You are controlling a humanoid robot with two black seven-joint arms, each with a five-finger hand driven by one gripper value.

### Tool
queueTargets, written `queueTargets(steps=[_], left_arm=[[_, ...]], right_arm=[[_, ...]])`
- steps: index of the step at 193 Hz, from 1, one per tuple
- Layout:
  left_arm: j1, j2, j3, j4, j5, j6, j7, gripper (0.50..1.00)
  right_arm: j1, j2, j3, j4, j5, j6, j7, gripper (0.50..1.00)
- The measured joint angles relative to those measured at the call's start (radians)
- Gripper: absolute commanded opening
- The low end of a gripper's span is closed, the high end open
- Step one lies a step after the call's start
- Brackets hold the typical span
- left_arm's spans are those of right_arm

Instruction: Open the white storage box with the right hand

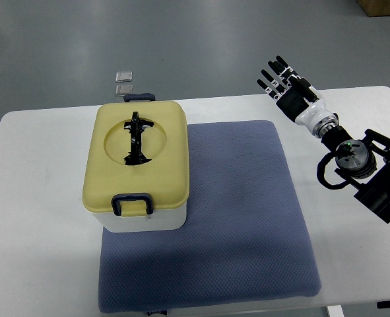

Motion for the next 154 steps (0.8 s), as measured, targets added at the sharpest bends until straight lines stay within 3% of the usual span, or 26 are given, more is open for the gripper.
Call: queueTargets(steps=[79,126,154], left_arm=[[0.000,0.000,0.000,0.000,0.000,-0.001,0.000,1.000],[0.000,0.000,0.000,0.003,0.000,0.000,0.000,1.000],[0.000,0.000,0.000,-0.001,0.000,0.000,0.000,1.000]], right_arm=[[0.009,0.002,-0.004,0.004,-0.062,0.001,-0.004,0.930],[0.097,-0.007,-0.025,0.011,-0.606,0.012,-0.016,0.928],[0.210,-0.022,-0.066,0.011,-1.037,0.085,-0.045,0.930]])
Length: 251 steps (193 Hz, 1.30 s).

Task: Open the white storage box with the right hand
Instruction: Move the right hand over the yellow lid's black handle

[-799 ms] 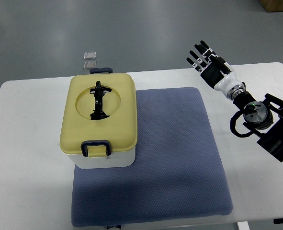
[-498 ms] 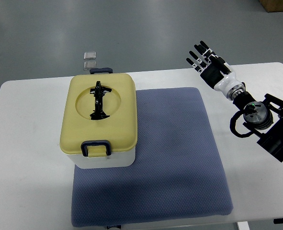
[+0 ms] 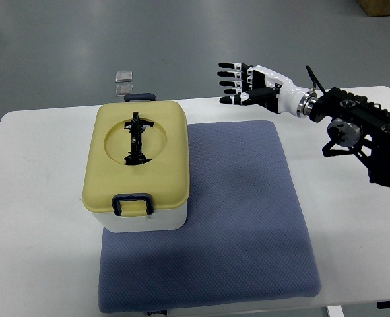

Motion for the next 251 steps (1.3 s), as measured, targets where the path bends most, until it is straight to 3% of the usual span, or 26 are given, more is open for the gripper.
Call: queueTargets(steps=[33,63,100,169,251], left_arm=[[0.000,0.000,0.000,-0.001,0.000,-0.001,0.000,1.000],[0.000,0.000,0.000,-0.001,0.000,-0.001,0.000,1.000],[0.000,0.000,0.000,-0.004,0.000,-0.006,0.000,1.000],[0.000,0.000,0.000,-0.004,0.000,-0.008,0.000,1.000],[0.000,0.000,0.002,-0.005,0.000,-0.010,0.000,1.000]], right_arm=[[0.182,-0.040,-0.056,0.025,-0.384,0.119,-0.022,0.930],[0.358,-0.078,-0.172,0.137,-0.614,0.132,-0.024,0.930],[0.501,-0.076,-0.285,0.282,-0.664,0.133,-0.021,0.930],[0.544,0.051,-0.318,0.308,-0.675,0.129,-0.015,0.930],[0.524,0.114,-0.375,0.308,-0.678,-0.008,-0.006,0.928]])
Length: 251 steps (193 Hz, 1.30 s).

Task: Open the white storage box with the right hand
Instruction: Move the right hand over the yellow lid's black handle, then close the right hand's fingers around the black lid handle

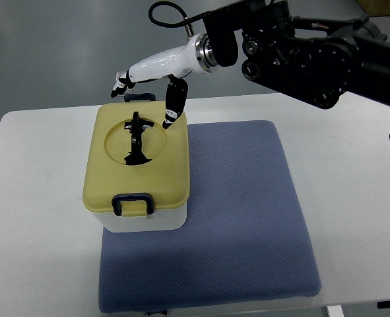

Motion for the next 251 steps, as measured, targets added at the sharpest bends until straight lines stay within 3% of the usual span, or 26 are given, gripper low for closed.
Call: queueTargets(steps=[149,187,251], left_arm=[[0.000,0.000,-0.002,0.003,0.000,0.000,0.000,1.000],[0.000,0.000,-0.002,0.005,0.000,0.001,0.000,1.000],[0.000,0.000,-0.002,0.006,0.000,0.001,0.000,1.000]], right_arm=[[-0.067,0.053,0.000,-0.001,0.002,-0.119,0.023,0.915],[-0.080,0.058,0.000,-0.001,0.002,-0.142,0.023,0.862],[-0.090,0.058,0.000,-0.001,0.002,-0.148,0.025,0.731]])
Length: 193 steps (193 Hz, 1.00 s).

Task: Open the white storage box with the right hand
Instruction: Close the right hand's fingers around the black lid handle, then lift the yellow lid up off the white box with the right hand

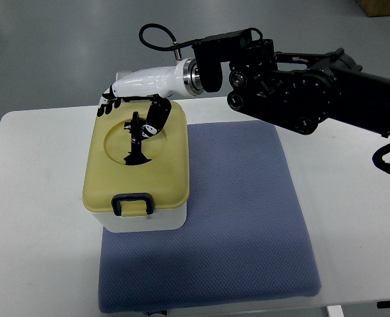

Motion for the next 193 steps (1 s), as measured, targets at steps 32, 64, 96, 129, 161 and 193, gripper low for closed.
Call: queueTargets(steps=[32,64,96,129,161,193], left_arm=[[0.000,0.000,0.000,0.001,0.000,0.000,0.000,1.000],[0.000,0.000,0.000,0.001,0.000,0.000,0.000,1.000],[0.000,0.000,0.000,0.001,0.000,0.000,0.000,1.000],[0.000,0.000,0.000,0.000,0.000,0.000,0.000,1.000],[0.000,0.000,0.000,0.001,0.000,0.000,0.000,1.000],[0.000,0.000,0.000,0.001,0.000,0.000,0.000,1.000]], right_arm=[[-0.006,-0.001,-0.001,0.000,-0.001,-0.005,0.004,0.646],[-0.007,-0.001,-0.008,0.000,-0.002,-0.023,0.011,0.513],[-0.007,-0.001,-0.013,0.000,-0.003,-0.038,0.012,0.500],[-0.005,-0.003,-0.014,0.000,-0.003,-0.044,0.012,0.500],[0.007,-0.010,-0.013,0.000,0.002,-0.037,0.017,0.500],[0.053,-0.020,-0.005,0.002,0.012,-0.019,0.024,0.500]])
